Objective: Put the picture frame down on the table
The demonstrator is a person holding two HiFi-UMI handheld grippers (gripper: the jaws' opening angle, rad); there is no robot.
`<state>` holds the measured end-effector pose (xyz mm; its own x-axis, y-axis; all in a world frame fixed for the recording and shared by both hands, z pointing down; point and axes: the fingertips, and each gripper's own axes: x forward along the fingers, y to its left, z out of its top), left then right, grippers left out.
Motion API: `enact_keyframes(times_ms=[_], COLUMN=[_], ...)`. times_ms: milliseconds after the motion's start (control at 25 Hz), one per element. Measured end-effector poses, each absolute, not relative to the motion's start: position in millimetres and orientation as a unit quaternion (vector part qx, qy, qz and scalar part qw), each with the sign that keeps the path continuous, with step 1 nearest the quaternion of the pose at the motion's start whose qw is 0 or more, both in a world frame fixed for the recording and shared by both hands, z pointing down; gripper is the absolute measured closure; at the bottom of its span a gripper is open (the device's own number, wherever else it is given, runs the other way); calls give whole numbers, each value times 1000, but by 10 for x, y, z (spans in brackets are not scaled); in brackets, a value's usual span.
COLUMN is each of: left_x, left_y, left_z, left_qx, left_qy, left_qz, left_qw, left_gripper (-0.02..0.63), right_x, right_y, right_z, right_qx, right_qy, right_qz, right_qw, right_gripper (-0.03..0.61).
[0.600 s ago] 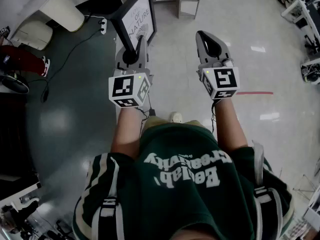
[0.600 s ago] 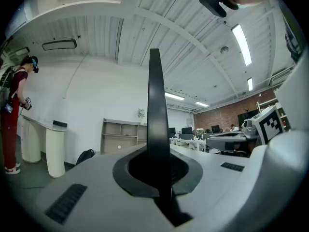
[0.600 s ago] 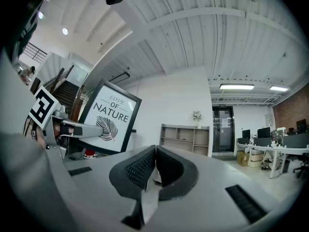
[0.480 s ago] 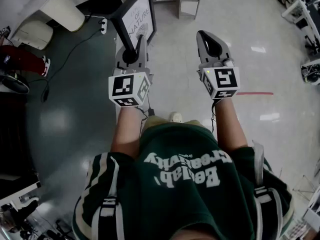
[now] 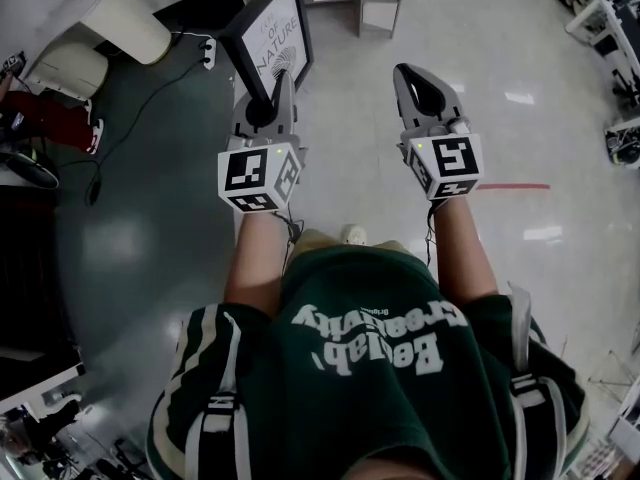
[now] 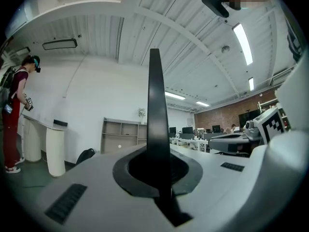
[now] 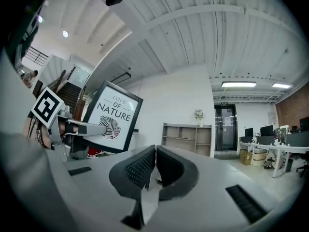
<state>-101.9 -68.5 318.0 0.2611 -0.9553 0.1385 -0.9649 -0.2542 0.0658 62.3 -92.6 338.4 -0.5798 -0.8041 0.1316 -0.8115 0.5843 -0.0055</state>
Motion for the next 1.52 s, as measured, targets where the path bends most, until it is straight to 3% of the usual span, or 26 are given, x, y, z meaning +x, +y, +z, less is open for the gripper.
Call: enact_keyframes(times_ms=[1520], left_x=[-1028], left_y=[-631], left_z=[3072], left_qx=[847], left_qy=[-530], left_qz=[23], left_qw=[45], left_gripper=[588], right_x=[419], right_y=[-557], right_z=[3199], right_qx=[504], right_qy=[-862], right_qz=[6], right_qw=[45], right_gripper=[541])
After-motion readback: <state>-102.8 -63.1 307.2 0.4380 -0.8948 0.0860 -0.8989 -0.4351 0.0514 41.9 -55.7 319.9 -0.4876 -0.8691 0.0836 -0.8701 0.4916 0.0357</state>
